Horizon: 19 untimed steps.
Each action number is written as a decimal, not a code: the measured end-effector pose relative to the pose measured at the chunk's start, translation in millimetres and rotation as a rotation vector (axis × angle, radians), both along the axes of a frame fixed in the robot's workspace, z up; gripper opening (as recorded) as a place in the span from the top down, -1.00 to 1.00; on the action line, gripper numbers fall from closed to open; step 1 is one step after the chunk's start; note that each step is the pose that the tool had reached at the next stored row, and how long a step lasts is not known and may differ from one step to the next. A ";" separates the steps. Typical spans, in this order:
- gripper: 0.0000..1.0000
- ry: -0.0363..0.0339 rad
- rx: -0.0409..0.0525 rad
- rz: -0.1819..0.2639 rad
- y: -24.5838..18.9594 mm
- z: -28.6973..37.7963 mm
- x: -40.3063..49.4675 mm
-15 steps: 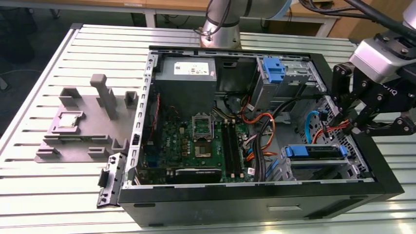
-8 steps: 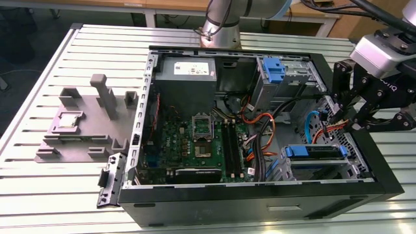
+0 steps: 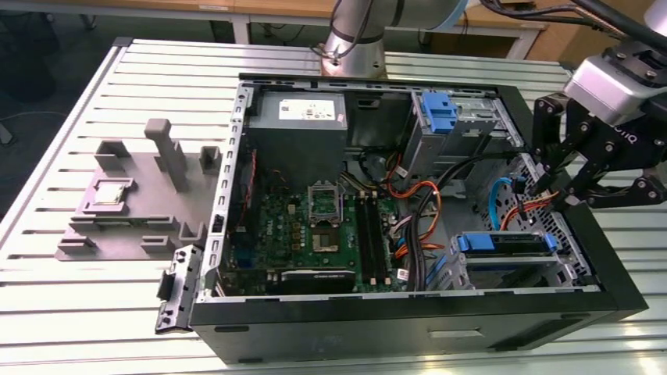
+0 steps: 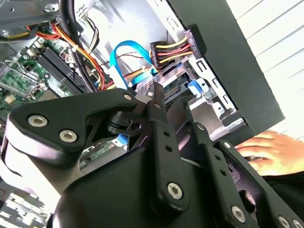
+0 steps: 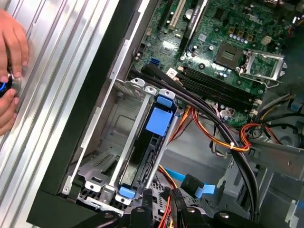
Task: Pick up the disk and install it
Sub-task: 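Insert the first disk wire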
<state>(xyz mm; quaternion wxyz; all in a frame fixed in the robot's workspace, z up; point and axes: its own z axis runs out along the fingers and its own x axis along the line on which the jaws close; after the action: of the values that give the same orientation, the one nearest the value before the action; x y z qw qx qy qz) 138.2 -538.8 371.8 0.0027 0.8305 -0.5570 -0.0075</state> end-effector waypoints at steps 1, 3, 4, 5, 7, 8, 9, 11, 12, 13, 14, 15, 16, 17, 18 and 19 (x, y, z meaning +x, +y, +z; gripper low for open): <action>0.40 -0.0012 0.0000 0.014 0.0 0.0 0.0; 0.40 -0.0078 -0.0001 0.030 0.0 0.0 0.0; 0.40 -0.0124 -0.0001 0.031 0.0 0.0 0.0; 0.40 -0.0154 -0.0002 0.032 0.0 0.0 0.1; 0.40 -0.0187 -0.0003 0.032 0.3 0.0 0.3; 0.40 -0.0199 -0.0003 0.032 0.7 0.0 0.4; 0.40 -0.0210 -0.0004 0.032 1.2 0.1 0.5; 0.40 -0.0219 -0.0004 0.032 3.2 0.0 1.4; 0.40 -0.0219 -0.0005 0.032 4.5 0.0 2.2; 0.40 -0.0219 -0.0006 0.032 5.8 0.0 3.0; 0.40 -0.0219 -0.0007 0.032 7.2 0.0 3.9; 0.40 -0.0220 -0.0007 0.032 8.5 0.0 4.8; 0.40 -0.0219 -0.0008 0.032 9.7 0.0 5.7; 0.40 -0.0219 -0.0009 0.032 10.7 0.0 6.7; 0.40 -0.0219 -0.0009 0.032 11.7 0.0 7.7; 0.40 -0.0219 -0.0011 0.032 12.7 0.0 8.6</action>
<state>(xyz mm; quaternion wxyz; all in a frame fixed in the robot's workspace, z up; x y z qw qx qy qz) 146.8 -526.1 371.8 -0.0029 0.8394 -0.5436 0.0019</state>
